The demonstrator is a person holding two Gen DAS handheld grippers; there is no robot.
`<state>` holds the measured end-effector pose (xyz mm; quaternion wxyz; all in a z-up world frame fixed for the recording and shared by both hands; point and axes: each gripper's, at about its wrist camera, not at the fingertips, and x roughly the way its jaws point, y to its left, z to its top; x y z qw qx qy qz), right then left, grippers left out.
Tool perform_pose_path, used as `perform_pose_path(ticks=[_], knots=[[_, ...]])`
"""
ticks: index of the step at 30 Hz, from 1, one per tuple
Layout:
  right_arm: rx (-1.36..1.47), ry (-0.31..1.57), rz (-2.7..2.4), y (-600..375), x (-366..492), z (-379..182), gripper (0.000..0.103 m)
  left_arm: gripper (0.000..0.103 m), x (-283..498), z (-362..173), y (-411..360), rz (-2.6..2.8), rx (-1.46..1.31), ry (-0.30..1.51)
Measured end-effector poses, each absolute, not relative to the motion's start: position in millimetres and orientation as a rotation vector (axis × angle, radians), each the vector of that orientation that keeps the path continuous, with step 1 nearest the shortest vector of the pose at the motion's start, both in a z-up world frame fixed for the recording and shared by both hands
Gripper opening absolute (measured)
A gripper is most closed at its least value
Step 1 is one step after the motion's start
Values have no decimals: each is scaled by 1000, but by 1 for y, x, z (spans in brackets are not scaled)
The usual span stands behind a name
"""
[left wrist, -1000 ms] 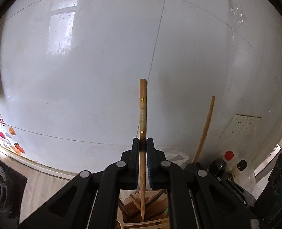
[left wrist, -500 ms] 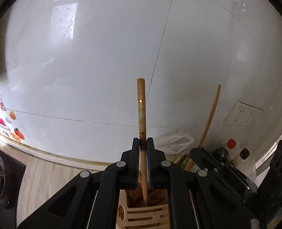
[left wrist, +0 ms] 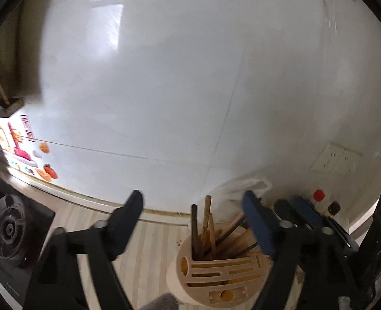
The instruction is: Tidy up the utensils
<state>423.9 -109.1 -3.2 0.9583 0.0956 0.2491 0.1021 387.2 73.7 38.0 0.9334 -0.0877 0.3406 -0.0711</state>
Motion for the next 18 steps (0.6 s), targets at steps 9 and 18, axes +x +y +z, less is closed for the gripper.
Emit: perform_pose_path(ticks=[9, 18], knots=[[207, 493, 115, -133, 383, 34, 75, 103, 347, 52, 93, -6, -98, 687], [91, 714, -89, -117, 330, 22, 101, 103, 301, 28, 92, 4, -57, 801]])
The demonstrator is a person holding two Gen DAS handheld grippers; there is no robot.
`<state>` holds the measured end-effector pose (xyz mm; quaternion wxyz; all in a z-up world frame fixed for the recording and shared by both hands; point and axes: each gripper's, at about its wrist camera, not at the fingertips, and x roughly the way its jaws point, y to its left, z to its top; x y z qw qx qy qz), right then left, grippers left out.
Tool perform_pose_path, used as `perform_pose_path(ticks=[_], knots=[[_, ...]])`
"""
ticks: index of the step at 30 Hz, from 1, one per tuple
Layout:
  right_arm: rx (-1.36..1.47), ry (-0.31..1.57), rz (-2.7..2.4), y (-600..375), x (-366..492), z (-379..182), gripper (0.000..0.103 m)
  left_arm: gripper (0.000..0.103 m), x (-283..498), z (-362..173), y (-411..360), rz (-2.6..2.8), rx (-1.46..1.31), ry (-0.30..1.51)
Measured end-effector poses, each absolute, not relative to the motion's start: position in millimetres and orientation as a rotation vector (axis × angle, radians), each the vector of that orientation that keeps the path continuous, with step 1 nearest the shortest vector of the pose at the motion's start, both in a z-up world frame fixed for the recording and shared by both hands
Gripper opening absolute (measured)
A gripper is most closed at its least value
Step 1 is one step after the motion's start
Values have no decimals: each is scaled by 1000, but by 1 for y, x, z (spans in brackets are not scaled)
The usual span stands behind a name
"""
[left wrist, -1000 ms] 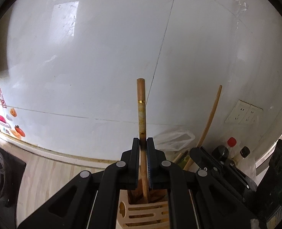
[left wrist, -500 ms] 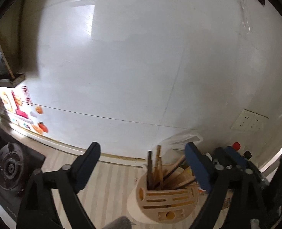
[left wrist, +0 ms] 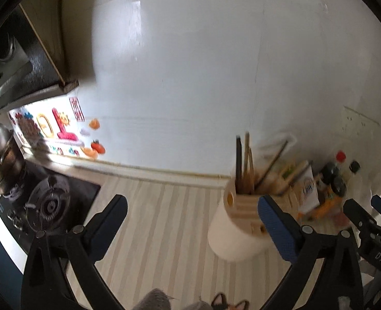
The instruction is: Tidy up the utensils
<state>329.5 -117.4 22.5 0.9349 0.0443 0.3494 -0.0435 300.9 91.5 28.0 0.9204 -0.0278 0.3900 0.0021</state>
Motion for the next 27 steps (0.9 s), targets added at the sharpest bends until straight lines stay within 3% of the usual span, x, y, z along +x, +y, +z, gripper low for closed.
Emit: perform_pose_path(ticks=[7, 27], knots=[[92, 731, -152, -104, 279, 33, 103, 103, 259, 43, 86, -52, -28, 813], [29, 606, -162, -92, 99, 144, 103, 103, 91, 134, 84, 14, -13, 699]])
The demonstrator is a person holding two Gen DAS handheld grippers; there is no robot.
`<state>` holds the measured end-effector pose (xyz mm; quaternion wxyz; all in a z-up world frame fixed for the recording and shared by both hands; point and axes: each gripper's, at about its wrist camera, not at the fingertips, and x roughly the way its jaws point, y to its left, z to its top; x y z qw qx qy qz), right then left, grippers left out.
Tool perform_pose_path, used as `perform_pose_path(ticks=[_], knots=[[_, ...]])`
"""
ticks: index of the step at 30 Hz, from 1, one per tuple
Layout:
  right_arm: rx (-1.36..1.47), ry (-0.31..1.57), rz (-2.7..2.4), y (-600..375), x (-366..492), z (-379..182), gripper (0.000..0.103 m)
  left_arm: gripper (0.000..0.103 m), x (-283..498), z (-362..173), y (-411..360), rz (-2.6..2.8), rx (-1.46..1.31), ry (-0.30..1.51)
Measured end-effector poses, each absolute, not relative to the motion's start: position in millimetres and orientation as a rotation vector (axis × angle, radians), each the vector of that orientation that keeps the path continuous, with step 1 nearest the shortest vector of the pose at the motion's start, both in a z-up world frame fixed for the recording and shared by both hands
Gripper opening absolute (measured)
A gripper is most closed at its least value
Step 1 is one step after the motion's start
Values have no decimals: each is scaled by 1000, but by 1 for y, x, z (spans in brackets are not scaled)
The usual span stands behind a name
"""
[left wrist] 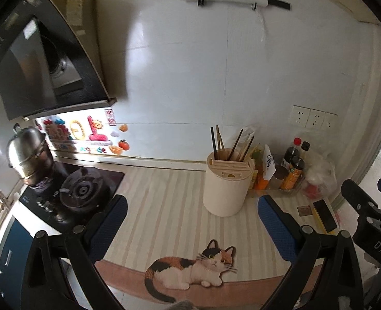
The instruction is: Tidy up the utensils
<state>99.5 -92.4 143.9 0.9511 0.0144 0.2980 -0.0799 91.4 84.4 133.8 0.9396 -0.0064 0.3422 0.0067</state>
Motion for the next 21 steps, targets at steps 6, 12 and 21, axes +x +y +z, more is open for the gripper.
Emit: perform_pose_path(ticks=[6, 12, 21], knots=[[17, 603, -112, -85, 59, 160, 103, 103, 59, 145, 90, 41, -26, 688], [16, 585, -142, -79, 33, 171, 103, 103, 43, 148, 94, 9, -18, 681], [11, 559, -184, -66, 12, 184, 103, 103, 35, 152, 102, 4, -13, 676]])
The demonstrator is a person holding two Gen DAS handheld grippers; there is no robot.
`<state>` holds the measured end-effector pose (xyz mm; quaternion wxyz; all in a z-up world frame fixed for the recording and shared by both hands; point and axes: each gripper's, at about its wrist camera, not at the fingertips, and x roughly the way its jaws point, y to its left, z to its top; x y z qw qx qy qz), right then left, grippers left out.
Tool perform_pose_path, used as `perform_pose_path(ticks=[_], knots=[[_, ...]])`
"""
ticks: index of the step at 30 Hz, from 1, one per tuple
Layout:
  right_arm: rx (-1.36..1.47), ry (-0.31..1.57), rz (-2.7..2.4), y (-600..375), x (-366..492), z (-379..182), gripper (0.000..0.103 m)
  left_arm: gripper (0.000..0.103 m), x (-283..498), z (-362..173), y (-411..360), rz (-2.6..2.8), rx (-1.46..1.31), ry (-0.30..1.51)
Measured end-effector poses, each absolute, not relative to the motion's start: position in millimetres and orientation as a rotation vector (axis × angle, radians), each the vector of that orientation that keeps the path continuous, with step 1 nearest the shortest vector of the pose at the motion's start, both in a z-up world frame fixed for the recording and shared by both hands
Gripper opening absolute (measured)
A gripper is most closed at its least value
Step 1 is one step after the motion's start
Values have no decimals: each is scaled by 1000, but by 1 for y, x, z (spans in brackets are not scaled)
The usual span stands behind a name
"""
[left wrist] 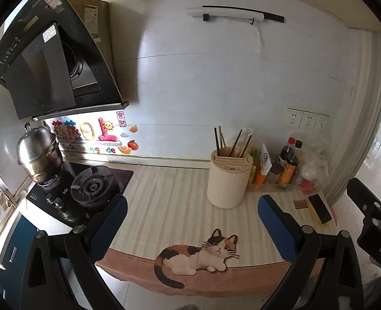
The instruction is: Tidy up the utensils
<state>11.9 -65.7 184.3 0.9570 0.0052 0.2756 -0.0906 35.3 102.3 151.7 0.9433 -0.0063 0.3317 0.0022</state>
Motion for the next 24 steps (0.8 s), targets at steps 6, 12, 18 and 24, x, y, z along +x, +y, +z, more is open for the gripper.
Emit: perform_pose_path(ticks=[6, 12, 18, 24], knots=[[11, 602, -161, -62, 14, 180, 103, 103, 35, 151, 103, 3, -5, 731], [-13, 633, -147, -61, 23, 180, 103, 103, 36, 152, 108, 20, -12, 735], [-19, 638, -139, -62, 27, 180, 103, 103, 37, 154, 109, 25, -16, 733], [-22, 641, -141, -64, 29, 179, 103, 103, 38, 155, 109, 22, -16, 734]])
